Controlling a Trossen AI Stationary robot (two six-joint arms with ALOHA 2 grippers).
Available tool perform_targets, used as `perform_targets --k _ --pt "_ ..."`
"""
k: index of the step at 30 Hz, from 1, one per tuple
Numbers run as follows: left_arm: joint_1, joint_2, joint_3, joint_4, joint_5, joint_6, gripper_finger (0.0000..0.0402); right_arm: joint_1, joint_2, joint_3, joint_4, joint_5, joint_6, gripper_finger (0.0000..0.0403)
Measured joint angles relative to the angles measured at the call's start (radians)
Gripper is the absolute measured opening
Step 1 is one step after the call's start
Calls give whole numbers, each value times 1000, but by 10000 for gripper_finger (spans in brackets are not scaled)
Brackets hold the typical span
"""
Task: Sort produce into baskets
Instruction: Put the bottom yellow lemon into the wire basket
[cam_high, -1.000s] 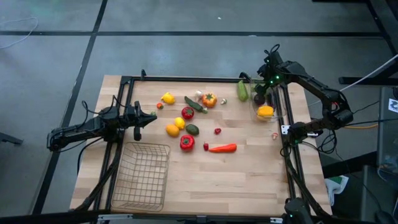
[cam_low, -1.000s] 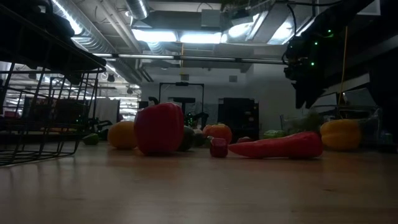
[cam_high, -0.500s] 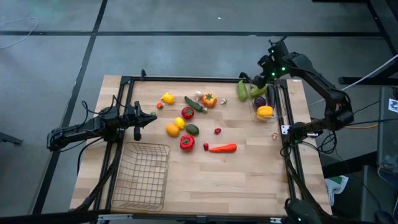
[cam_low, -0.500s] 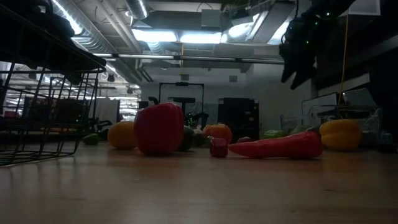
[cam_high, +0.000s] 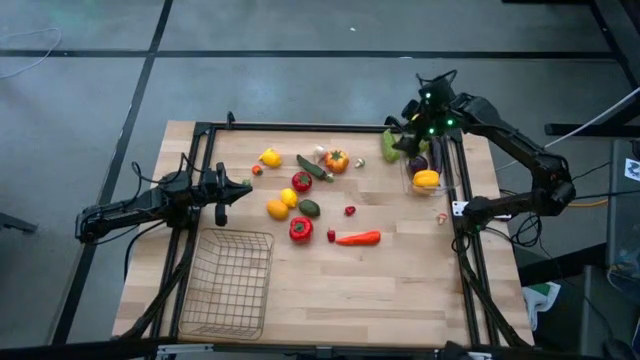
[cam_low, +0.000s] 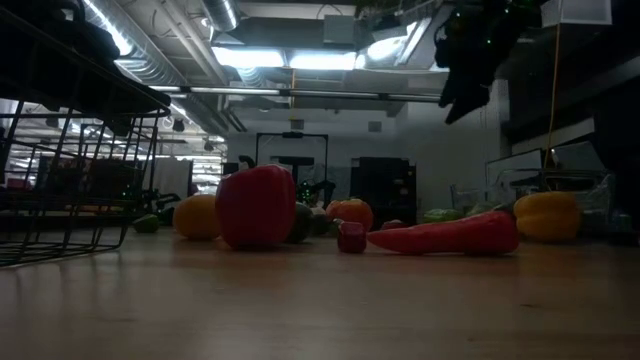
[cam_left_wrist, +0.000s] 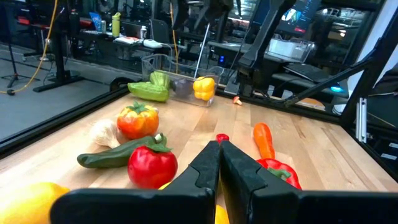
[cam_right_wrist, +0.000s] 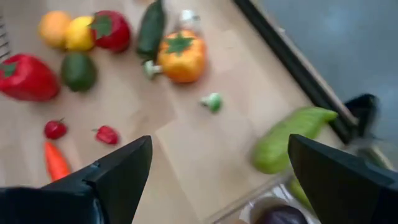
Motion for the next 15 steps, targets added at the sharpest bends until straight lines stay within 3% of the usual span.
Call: perform_targets --k 4,12,15 --pt "0 0 0 0 0 -14 11 81 0 0 3 0 32 372" --pt "0 0 0 1 0 -274 11 200 0 0 8 0 80 372" --pt "1 0 0 2 -1 -297 11 232 0 0 9 0 101 372"
